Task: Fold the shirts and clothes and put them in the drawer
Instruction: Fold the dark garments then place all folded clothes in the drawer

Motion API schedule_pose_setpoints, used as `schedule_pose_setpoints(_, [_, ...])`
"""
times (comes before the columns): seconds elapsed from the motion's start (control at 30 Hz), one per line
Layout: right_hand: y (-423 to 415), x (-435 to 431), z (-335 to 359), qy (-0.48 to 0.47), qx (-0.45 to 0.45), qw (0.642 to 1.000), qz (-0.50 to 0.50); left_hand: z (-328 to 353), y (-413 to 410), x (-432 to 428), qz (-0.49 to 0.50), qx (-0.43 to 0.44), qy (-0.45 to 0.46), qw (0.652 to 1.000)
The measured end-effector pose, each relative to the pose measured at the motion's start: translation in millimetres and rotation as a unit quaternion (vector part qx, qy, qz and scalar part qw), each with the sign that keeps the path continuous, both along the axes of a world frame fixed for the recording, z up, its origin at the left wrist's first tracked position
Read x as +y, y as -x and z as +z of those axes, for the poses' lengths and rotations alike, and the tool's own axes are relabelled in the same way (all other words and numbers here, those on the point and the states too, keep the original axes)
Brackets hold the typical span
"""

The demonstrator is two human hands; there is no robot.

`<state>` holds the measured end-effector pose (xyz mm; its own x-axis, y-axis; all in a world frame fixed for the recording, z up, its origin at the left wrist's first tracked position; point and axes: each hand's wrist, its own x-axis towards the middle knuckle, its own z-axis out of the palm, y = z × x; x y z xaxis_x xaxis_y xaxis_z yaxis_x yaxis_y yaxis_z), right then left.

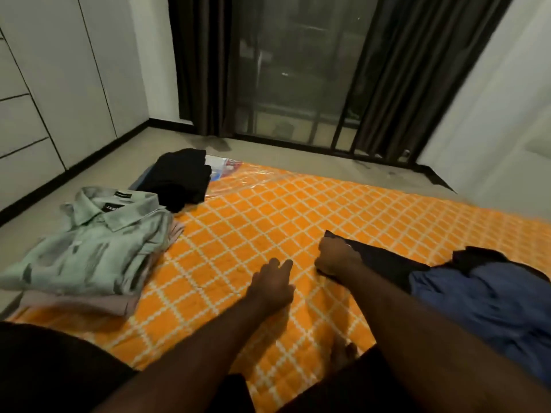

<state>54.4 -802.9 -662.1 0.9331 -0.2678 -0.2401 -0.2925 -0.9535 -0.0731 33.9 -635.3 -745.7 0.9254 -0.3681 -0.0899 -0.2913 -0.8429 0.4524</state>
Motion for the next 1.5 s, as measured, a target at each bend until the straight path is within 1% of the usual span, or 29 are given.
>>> schedule_pose_setpoints(0.07, [13.5, -28.3, -13.6, 0.021, 0.028, 0.997, -0.07, -2.9, 12.0, -9.5, -0.009, -0.022, -0.003, 1.0])
schedule_pose_setpoints(0.13, [17.4, -47.0, -26.8, 0.0, 0.063, 0.99, -0.13, 1.2, 14.8, -18.5, -0.018, -0.018, 0.035, 0.999])
schedule_pose_setpoints(0.2, [10.0, -56.4, -38.4, -0.019, 0.101, 0.98, -0.169, 7.9, 13.8, -26.7, -0.017, -0.01, 0.082, 0.996])
schedule_pose_setpoints(0.27, [-3.7, -59.3, -50.5, -0.034, 0.126, 0.975, -0.182, 11.9, 13.0, -30.7, -0.013, -0.013, 0.109, 0.994])
schedule_pose_setpoints(0.37, [-19.0, -58.8, -58.1, -0.041, 0.133, 0.977, -0.162, 8.1, 12.4, -27.0, -0.015, -0.02, 0.121, 0.992])
schedule_pose_setpoints(0.5, [-19.3, -61.3, -56.2, -0.056, 0.021, 0.977, -0.203, -6.3, 11.3, -13.8, 0.001, -0.015, 0.168, 0.986])
schedule_pose_setpoints(0.6, [-15.9, -53.8, -46.7, -0.08, -0.039, 0.98, -0.178, -18.7, 12.5, -4.7, 0.008, -0.013, 0.208, 0.978])
schedule_pose_setpoints(0.67, [-15.0, -45.8, -37.7, -0.124, -0.073, 0.979, -0.142, -24.9, 13.1, -2.9, 0.013, -0.012, 0.229, 0.973])
schedule_pose_setpoints(0.73, [-15.7, -33.5, -31.0, -0.199, -0.115, 0.968, -0.103, -28.0, 10.9, -3.8, 0.021, -0.009, 0.242, 0.97])
schedule_pose_setpoints(0.8, [-16.5, -14.6, -26.2, -0.318, -0.149, 0.934, -0.068, -30.3, 6.1, -4.9, 0.027, -0.006, 0.252, 0.967])
schedule_pose_setpoints(0.87, [-14.2, 13.6, -21.5, -0.466, -0.132, 0.875, -0.026, -29.7, 1.8, -5.8, 0.036, 0.004, 0.269, 0.962])
schedule_pose_setpoints(0.9, [-13.4, 30.1, -17.6, -0.532, -0.11, 0.839, -0.002, -32.0, -0.8, -5.0, 0.049, 0.002, 0.296, 0.954])
schedule_pose_setpoints(0.93, [-11.4, 47.5, -11.7, -0.585, -0.083, 0.807, 0.018, -30.4, -2.0, -3.3, 0.082, 0.016, 0.329, 0.941])
schedule_pose_setpoints(0.97, [-10.5, 61.8, -8.7, -0.626, -0.057, 0.777, 0.028, -29.8, -4.2, -0.9, 0.13, 0.023, 0.379, 0.916])
schedule_pose_setpoints(1.0, [-8.3, 73.9, -4.6, -0.661, -0.031, 0.749, 0.04, -29.1, -8.3, 1.0, 0.191, 0.02, 0.426, 0.884])
schedule_pose_setpoints(1.03, [-8.2, 81.5, -3.8, -0.688, -0.008, 0.724, 0.046, -32.5, -14.8, 5.0, 0.239, 0.016, 0.465, 0.852])
schedule_pose_setpoints(1.07, [-7.8, 86.3, -2.9, -0.704, 0.013, 0.708, 0.057, -29.1, -17.2, 7.1, 0.278, 0.009, 0.494, 0.824])
schedule_pose_setpoints(1.1, [-9.1, 87.9, -3.8, -0.695, 0.027, 0.715, 0.075, -29.6, -21.6, 11.6, 0.308, 0.01, 0.516, 0.799])
schedule_pose_setpoints(1.13, [-10.6, 86.9, -2.8, -0.65, 0.027, 0.752, 0.106, -26.6, -24.1, 15.3, 0.336, 0.027, 0.522, 0.783])
schedule_pose_setpoints(1.17, [-14.3, 84.4, -2.2, -0.562, 0.016, 0.813, 0.153, -25.2, -26.0, 18.9, 0.357, 0.047, 0.528, 0.769])
schedule_pose_setpoints(1.2, [-17.5, 80.7, -0.8, -0.434, 0.0, 0.878, 0.2, -28.0, -26.9, 22.2, 0.377, 0.064, 0.51, 0.771])
schedule_pose_setpoints(1.23, [-19.9, 75.5, -0.5, -0.281, -0.014, 0.931, 0.231, -30.3, -28.3, 23.8, 0.394, 0.07, 0.475, 0.783])
schedule_pose_setpoints(1.27, [-19.1, 69.8, 1.8, -0.142, -0.004, 0.962, 0.234, -30.4, -30.1, 23.6, 0.402, 0.074, 0.441, 0.799])
schedule_pose_setpoints(1.3, [-16.0, 63.6, 2.0, -0.039, 0.039, 0.976, 0.213, -25.9, -30.8, 23.0, 0.399, 0.076, 0.432, 0.805])
schedule_pose_setpoints(1.33, [-10.2, 55.7, 0.9, 0.041, 0.097, 0.978, 0.178, -14.4, -34.0, 20.6, 0.391, 0.071, 0.444, 0.803])
schedule_pose_setpoints(1.37, [-2.7, 47.9, -1.2, 0.102, 0.149, 0.974, 0.139, -2.3, -39.8, 20.8, 0.388, 0.069, 0.445, 0.804])
schedule_pose_setpoints(1.4, [4.5, 40.7, -3.6, 0.14, 0.176, 0.97, 0.097, 14.3, -46.6, 21.4, 0.388, 0.053, 0.438, 0.809])
schedule_pose_setpoints(1.43, [9.3, 33.6, -4.3, 0.161, 0.177, 0.969, 0.056, 28.5, -57.1, 24.8, 0.39, 0.029, 0.42, 0.819])
schedule_pose_setpoints(1.5, [12.3, 25.1, -2.9, 0.144, 0.134, 0.98, -0.012, 53.7, -83.3, 33.5, 0.39, -0.016, 0.395, 0.832])
